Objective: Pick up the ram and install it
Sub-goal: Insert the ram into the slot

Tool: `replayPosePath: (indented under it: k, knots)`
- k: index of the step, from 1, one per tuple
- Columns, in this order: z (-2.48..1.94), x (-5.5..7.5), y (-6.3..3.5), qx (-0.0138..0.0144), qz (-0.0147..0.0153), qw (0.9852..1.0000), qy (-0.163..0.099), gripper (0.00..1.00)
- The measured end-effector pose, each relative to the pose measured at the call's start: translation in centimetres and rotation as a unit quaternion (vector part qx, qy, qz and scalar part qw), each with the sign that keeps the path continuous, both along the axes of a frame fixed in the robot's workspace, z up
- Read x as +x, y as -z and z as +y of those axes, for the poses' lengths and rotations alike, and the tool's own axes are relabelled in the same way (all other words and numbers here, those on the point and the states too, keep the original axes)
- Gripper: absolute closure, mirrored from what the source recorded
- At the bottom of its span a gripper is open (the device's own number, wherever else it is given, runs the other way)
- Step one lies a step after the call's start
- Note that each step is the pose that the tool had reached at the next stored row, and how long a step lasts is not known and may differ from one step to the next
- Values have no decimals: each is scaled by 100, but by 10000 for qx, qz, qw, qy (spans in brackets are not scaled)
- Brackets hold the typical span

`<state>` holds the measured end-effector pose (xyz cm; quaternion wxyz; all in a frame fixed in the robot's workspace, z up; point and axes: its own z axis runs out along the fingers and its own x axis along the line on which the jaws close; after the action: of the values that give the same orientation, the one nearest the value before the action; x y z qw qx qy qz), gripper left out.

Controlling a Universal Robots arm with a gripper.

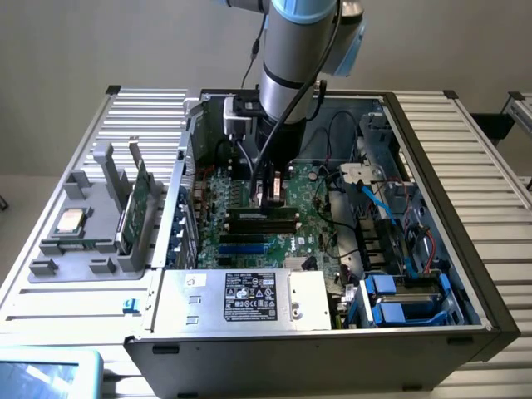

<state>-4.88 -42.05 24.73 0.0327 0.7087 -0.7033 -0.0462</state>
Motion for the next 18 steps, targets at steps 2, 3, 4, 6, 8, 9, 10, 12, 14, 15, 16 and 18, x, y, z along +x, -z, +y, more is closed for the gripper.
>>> replayPosePath:
  k: [2,3,4,6,8,9,10,12,14,15,16,18]
  knots:
    - [1,0,11,1,-1,10000,-2,89]
    - [3,0,21,1,-1,10000,-2,89]
    - [5,0,33,1,-1,10000,-2,89]
    - [11,0,50,1,-1,10000,-2,89]
    - [19,0,61,0,0,10000,-1,89]
    - [23,0,66,0,0,10000,1,89]
    - [24,1,70,1,-1,10000,6,89]
    - [24,0,71,0,0,10000,22,89]
    - [24,0,72,0,0,10000,23,89]
    - [24,0,74,1,0,10000,23,89]
    - [25,0,77,2,-1,10000,24,89]
    - [24,3,80,1,-1,10000,23,89]
